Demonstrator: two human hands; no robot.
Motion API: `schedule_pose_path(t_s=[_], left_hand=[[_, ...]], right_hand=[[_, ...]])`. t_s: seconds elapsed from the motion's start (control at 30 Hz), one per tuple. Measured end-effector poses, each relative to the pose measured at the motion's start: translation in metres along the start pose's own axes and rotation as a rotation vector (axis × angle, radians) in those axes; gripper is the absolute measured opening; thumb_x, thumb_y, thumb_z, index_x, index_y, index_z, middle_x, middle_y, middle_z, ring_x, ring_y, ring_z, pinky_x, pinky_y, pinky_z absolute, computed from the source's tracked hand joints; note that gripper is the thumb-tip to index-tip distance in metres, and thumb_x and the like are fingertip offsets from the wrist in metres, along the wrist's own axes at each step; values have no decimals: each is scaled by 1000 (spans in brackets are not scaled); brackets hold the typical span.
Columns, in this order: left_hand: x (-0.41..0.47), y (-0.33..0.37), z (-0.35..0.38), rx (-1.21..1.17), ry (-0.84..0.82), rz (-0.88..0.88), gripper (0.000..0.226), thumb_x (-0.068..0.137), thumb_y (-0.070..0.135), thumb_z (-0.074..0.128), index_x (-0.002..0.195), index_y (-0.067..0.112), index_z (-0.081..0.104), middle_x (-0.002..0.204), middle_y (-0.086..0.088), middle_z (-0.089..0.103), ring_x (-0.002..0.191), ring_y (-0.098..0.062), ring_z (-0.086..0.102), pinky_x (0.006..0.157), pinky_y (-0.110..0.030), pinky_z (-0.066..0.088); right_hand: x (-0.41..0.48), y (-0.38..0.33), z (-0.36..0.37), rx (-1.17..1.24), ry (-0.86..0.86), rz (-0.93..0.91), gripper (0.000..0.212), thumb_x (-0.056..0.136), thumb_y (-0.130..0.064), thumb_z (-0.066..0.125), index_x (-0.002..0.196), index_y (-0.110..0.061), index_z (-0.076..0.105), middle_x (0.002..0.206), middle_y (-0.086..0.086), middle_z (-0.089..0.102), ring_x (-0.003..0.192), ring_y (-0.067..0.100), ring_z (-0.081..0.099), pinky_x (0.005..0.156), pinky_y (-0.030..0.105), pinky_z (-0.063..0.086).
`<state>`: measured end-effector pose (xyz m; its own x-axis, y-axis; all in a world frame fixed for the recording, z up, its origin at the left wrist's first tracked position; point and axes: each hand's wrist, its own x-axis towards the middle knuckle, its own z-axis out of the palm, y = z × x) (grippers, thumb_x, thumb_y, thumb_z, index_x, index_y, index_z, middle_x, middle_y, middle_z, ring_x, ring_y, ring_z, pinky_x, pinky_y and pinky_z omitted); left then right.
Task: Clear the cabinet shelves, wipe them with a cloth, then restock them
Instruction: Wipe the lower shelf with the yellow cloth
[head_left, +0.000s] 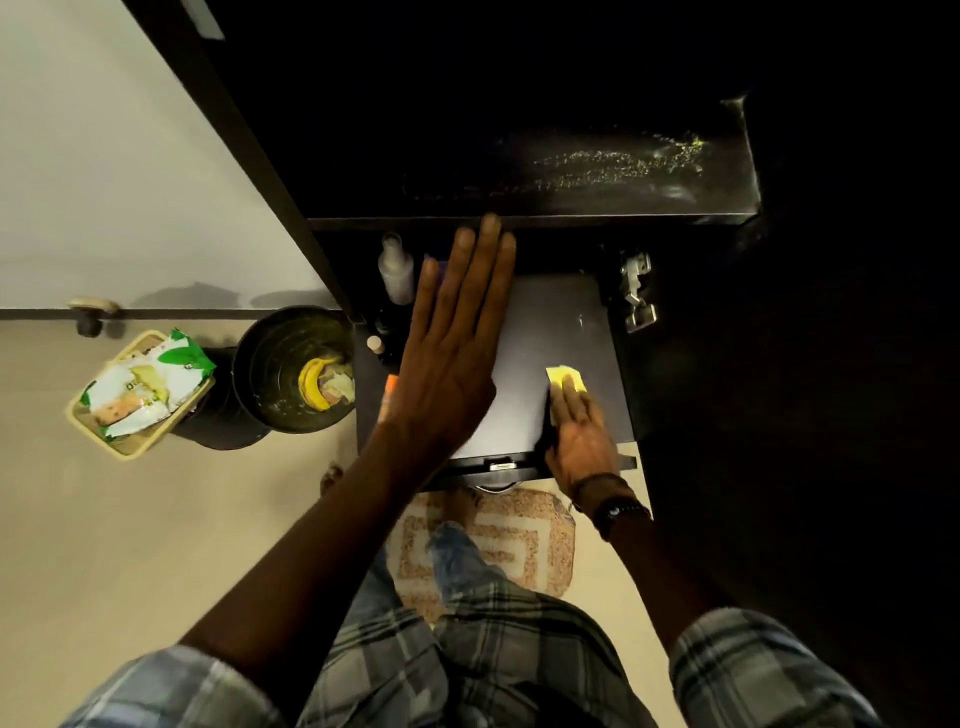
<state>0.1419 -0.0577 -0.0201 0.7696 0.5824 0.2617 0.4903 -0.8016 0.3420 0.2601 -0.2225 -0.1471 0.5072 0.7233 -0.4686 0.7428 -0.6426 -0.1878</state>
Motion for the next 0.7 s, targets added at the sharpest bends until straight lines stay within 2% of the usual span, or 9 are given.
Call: schedule_pose_path(t_s=[0.1,0.17,0.27,0.33,0.4,0.47,0.53,0.6,0.7], left_hand=[[-50,3,8,-97,-129,-15,99,62,-17,53,148,5,8,157,-14,8,146,-27,2,120,-41,2],[-84,1,18,-147,-263,-36,101,62,-17,53,149,7,7,157,-13,5,146,-25,-1,120,-37,-4],[-118,-5,26,-219,-462,-63,82,71,-1,34,148,8,7,157,-12,4,146,-26,-1,120,-42,9],[-123,-7,26,-267,-556,-79,74,75,18,18,147,5,7,155,-12,3,144,-28,-1,118,-45,6],[-123,-9,24,-293,-597,-97,69,79,21,21,144,4,5,153,-13,1,141,-29,-5,118,-45,4],[-122,-14,24,-315,-608,-116,71,81,4,41,144,2,8,154,-18,6,141,-30,-3,118,-49,15],[-120,-19,24,-340,-601,-120,77,77,-6,51,145,1,14,154,-19,14,144,-30,5,116,-48,22],[-120,-22,22,-345,-624,-118,77,81,-3,52,147,5,13,156,-15,11,146,-27,4,119,-42,17],[-121,-21,21,-353,-619,-110,73,87,2,49,148,8,9,158,-10,5,146,-21,-2,120,-31,5]], right_hand=[[-17,30,-10,12,18,104,79,86,-16,55,152,-11,11,159,11,13,138,35,23,117,37,26],[-6,32,-20,31,51,131,77,87,-14,56,150,-5,14,158,14,13,137,36,23,116,37,26],[21,3,-29,69,62,66,73,88,-10,54,150,-5,15,158,16,13,140,34,22,118,35,21],[32,-28,-28,143,62,17,70,88,-3,51,150,-13,21,156,14,22,138,32,29,114,32,27],[31,-58,-20,182,45,-70,67,88,-3,49,149,-18,24,149,13,32,130,28,40,105,31,38],[25,-72,-12,176,30,-151,65,89,-6,49,148,-18,25,146,11,36,126,28,44,100,33,41],[26,-66,-14,165,38,-164,64,88,-6,50,147,-16,28,144,14,39,127,31,43,102,38,40],[38,-51,-22,203,49,-113,66,86,-5,52,147,-16,29,143,18,39,128,36,42,106,42,37],[74,-42,-42,283,76,-33,66,84,-5,56,146,-12,32,140,23,40,125,38,44,107,40,35]])
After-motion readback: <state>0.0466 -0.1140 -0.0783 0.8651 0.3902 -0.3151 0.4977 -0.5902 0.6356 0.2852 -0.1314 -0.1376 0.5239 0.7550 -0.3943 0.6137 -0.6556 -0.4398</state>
